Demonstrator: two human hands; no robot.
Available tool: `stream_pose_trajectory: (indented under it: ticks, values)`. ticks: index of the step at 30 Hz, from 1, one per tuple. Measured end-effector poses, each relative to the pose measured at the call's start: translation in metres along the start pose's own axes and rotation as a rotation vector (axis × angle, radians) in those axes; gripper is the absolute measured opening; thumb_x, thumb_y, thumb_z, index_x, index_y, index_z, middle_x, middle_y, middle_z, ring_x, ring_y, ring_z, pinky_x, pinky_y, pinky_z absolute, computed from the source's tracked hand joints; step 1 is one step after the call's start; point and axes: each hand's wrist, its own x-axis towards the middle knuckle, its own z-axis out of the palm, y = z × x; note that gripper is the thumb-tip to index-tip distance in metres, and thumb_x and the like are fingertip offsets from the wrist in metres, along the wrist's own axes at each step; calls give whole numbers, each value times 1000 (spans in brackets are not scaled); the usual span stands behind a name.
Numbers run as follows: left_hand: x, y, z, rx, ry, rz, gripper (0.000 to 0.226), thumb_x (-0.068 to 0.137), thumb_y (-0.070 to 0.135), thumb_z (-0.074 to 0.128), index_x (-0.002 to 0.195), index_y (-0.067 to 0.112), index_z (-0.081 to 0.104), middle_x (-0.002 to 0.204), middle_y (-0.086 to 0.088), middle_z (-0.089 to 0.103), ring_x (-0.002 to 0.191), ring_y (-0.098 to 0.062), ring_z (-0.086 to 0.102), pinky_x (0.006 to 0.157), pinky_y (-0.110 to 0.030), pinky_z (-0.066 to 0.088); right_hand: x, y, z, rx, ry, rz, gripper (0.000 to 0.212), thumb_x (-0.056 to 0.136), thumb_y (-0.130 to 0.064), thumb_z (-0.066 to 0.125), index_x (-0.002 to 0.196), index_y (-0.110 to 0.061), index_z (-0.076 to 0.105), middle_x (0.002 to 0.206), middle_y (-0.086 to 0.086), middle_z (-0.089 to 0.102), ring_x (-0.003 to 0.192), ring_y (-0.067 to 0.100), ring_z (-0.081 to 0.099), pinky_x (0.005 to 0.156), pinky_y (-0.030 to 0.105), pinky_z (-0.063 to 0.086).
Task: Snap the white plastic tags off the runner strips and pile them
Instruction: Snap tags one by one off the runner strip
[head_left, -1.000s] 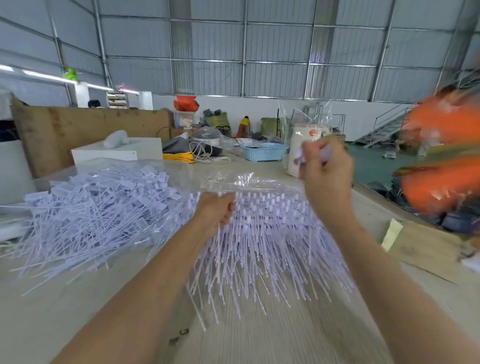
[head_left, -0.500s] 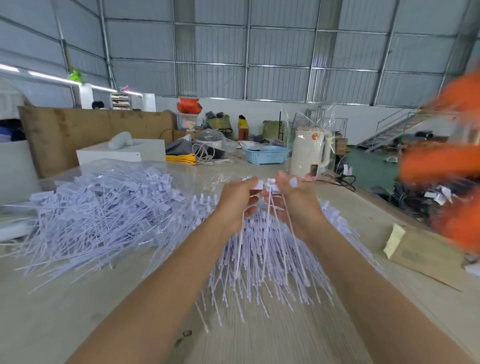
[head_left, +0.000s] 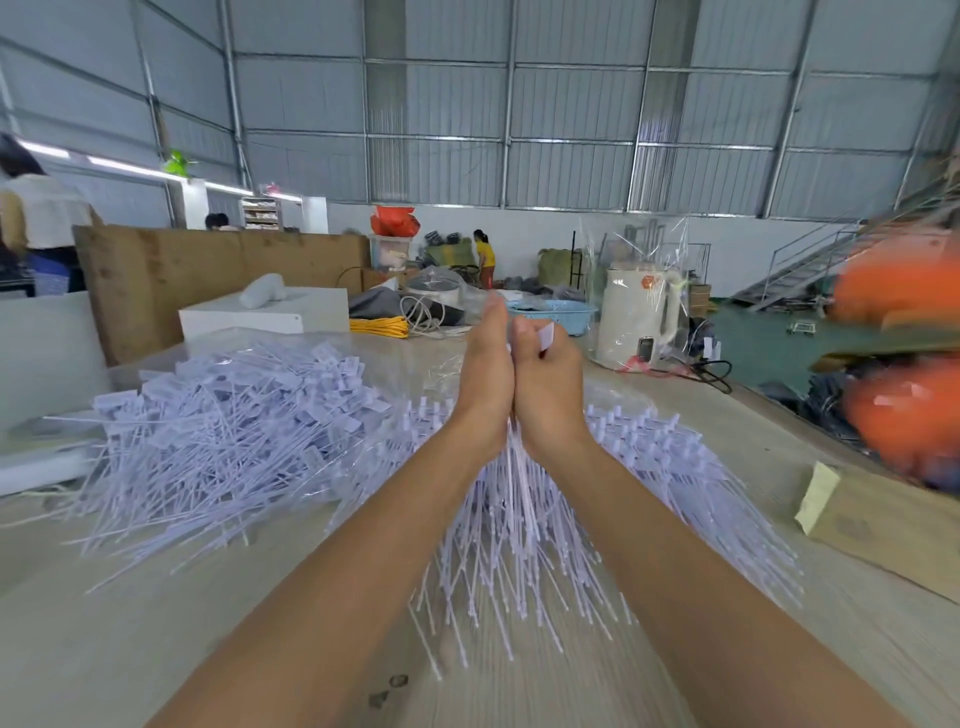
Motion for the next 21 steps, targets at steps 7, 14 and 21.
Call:
stream_pose_trajectory:
  ticks: [7, 14, 21]
  values:
    - [-6, 5, 2, -155, -20, -12, 52, 96, 56, 31, 77, 20, 65, 68, 6, 68, 69, -7, 65, 62, -20, 51, -2, -8, -1, -37, 36, -130, 22, 99, -17, 47, 78, -11, 49, 69, 3, 52, 57, 7, 48, 55, 20, 41]
    - [-22, 0, -4, 103, -169, -150, 40, 100, 41, 37, 90, 12, 62, 69, -5, 65, 52, -13, 65, 50, -29, 54, 24, -17, -12, -51, 241, -172, 34, 98, -14, 47, 66, -20, 39, 61, -8, 43, 55, 3, 40, 53, 19, 32]
    - [-30, 0, -17, 328, -206, -116, 21, 100, 11, 39, 89, 2, 55, 67, -5, 58, 42, -10, 56, 43, -19, 45, 25, -5, -14, -99, 135, -73, 20, 99, -17, 47, 83, -5, 50, 73, 5, 51, 71, 17, 46, 64, 28, 39]
